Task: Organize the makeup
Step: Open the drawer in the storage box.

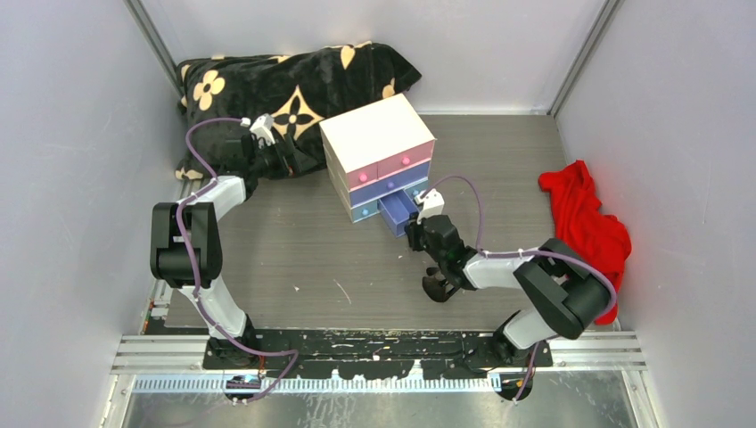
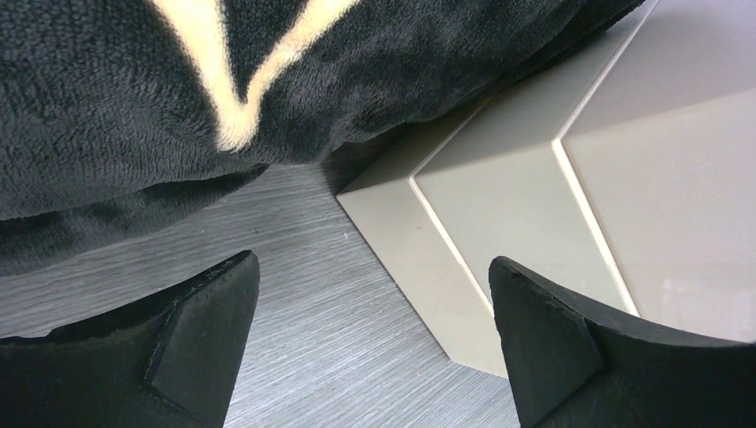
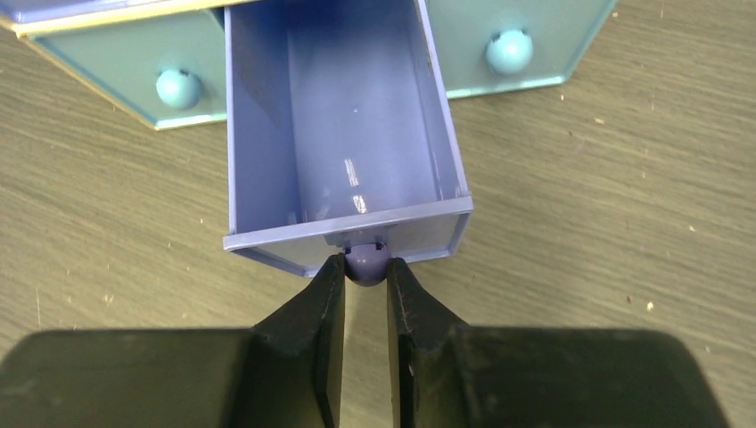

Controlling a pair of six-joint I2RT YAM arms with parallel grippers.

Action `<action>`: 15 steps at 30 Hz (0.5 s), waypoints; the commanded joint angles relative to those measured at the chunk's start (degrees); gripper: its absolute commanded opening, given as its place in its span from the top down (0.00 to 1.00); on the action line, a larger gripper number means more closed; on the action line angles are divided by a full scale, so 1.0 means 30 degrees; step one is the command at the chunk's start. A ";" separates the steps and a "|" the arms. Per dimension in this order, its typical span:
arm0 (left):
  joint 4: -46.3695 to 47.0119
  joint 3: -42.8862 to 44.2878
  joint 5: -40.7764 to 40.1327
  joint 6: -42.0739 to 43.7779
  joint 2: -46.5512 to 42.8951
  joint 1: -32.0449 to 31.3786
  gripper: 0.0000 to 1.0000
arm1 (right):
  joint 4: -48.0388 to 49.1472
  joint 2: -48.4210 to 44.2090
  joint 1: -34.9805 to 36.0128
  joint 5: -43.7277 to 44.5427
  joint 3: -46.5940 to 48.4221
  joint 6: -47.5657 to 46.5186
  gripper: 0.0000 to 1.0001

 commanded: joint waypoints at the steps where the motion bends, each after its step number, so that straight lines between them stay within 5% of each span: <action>1: 0.0495 0.0107 -0.0085 0.0352 -0.0873 -0.0078 0.00 | -0.0832 -0.1628 0.0060 0.1093 -0.0776 0.0430 0.99; 12: 0.0468 0.0166 -0.0122 0.0450 -0.0756 -0.0086 0.00 | -0.1217 -0.2219 0.0744 0.1175 -0.1767 0.0880 0.96; 15: 0.0437 0.0169 -0.0116 0.0435 -0.0759 -0.0078 0.00 | -0.1154 -0.2280 0.1012 0.1454 -0.1829 0.0930 0.71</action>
